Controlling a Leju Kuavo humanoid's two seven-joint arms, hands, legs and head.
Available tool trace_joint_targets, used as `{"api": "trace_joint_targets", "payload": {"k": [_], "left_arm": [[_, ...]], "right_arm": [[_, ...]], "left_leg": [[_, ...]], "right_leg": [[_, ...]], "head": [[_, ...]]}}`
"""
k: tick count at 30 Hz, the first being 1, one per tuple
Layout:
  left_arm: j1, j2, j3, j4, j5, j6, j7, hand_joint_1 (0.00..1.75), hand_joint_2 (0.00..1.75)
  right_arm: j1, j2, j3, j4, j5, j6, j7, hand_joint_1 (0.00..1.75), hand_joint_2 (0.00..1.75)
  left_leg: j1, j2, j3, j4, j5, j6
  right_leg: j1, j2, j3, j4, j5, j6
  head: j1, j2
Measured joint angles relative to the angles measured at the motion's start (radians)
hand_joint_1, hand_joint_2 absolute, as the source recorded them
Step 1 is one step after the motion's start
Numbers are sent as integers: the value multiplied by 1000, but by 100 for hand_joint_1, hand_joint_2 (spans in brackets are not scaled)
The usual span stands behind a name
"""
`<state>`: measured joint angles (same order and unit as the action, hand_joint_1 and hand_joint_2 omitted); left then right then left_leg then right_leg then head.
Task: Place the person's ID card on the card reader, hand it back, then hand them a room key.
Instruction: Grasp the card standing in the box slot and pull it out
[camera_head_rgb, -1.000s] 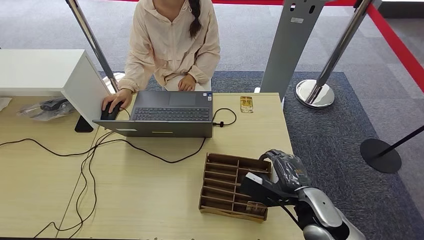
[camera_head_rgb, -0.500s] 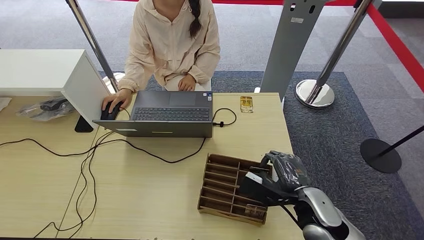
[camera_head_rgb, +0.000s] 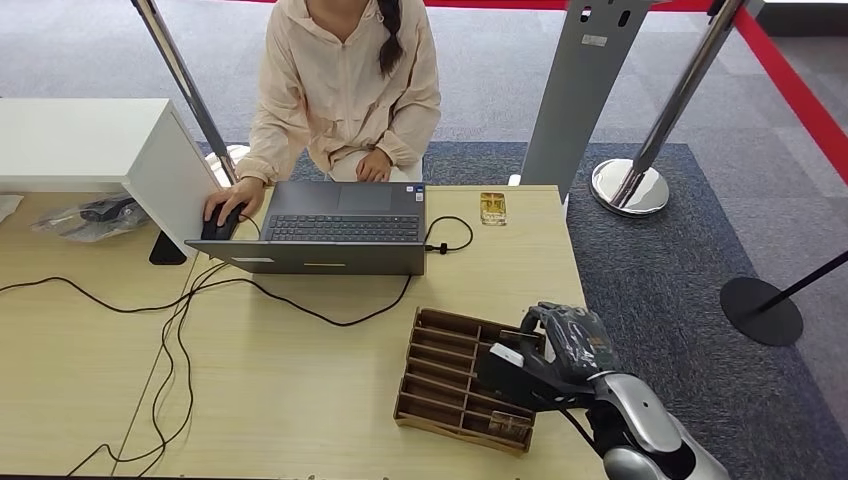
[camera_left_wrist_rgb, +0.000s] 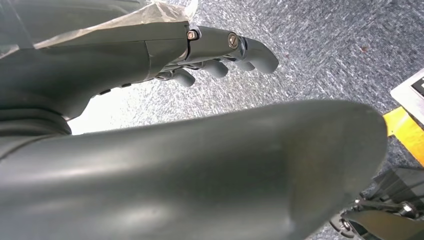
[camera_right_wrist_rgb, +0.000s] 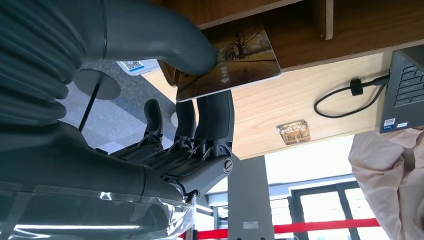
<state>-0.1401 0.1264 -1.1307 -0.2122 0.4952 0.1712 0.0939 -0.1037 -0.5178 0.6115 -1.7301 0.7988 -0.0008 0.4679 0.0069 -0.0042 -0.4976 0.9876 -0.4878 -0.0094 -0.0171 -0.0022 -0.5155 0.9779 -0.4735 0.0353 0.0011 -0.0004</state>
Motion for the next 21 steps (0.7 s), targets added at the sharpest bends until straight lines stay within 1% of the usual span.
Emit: {"api": "trace_joint_targets", "payload": {"k": [4,5,9,11,12,14,21], "left_arm": [[0,0,0,0,0,3,0,0,0],[0,0,0,0,0,3,0,0,0],[0,0,0,0,-2,3,0,0,0],[0,0,0,0,-4,3,0,0,0],[0,0,0,0,-5,3,0,0,0],[0,0,0,0,-8,2,0,0,0],[-1,-1,0,0,-17,-6,2,0,0]], "right_arm": [[0,1,0,2,0,-2,-2,111,175],[0,2,0,3,0,-2,-3,114,175],[-3,6,0,8,2,-7,-8,137,175],[-6,7,0,11,7,-9,-10,145,175],[-8,8,0,11,10,-9,-11,146,175],[-17,8,0,10,20,-9,-15,144,175],[-63,18,-1,8,47,5,-28,127,175]], "left_leg": [[0,0,0,0,0,0],[0,0,0,0,0,0],[0,0,0,0,0,0],[0,0,0,0,0,0],[0,0,0,0,0,0],[0,0,0,0,0,0],[0,0,0,0,0,0]], "right_leg": [[0,0,0,0,0,0],[0,0,0,0,0,0],[0,0,0,0,0,0],[0,0,0,0,0,0],[0,0,0,0,0,0],[0,0,0,0,0,0],[0,0,0,0,0,0]], "head": [[0,0],[0,0],[0,0],[0,0],[0,0],[0,0],[0,0]]}}
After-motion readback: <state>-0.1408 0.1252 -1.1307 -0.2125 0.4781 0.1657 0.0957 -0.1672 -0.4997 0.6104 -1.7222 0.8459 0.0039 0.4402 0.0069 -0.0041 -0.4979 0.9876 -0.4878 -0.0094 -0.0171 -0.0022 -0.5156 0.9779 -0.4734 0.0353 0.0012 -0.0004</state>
